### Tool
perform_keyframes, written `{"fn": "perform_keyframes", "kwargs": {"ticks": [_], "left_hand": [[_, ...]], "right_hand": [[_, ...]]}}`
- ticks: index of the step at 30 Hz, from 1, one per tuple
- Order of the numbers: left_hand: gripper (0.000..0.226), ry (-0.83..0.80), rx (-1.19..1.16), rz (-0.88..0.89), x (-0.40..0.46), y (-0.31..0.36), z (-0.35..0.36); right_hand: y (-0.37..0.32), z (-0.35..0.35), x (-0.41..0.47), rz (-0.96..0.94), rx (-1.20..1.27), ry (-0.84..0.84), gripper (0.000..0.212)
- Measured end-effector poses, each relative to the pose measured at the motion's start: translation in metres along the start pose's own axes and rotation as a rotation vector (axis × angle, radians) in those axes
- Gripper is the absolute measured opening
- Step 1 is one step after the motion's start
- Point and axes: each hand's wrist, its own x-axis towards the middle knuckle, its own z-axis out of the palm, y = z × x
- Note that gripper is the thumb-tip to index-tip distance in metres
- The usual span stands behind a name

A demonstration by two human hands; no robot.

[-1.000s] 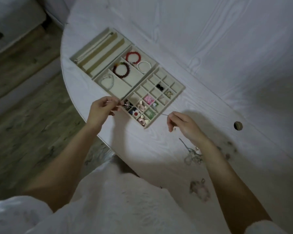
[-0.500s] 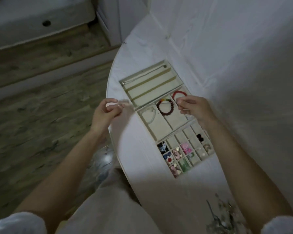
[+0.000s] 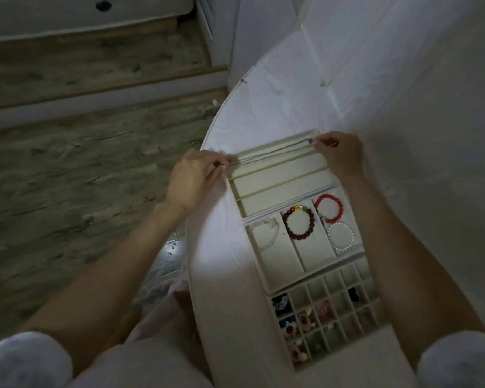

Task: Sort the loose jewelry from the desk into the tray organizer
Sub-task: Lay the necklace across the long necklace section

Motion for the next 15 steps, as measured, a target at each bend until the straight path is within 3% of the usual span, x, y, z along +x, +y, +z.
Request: {"fn": "perform_keyframes", "kwargs": {"ticks": [5, 15], "left_hand": [[0.004, -0.031, 0.181, 0.096, 0.017, 0.002, 0.008], [0.013, -0.256, 0.283, 0.085, 0.036, 0.004, 0.009]], "right_hand": [[0.005, 0.01, 0.026, -0.166, -0.282, -0.083, 0.01], [0.001, 0.002, 0.041, -0.236, -0.58, -0.216, 0.019]]}}
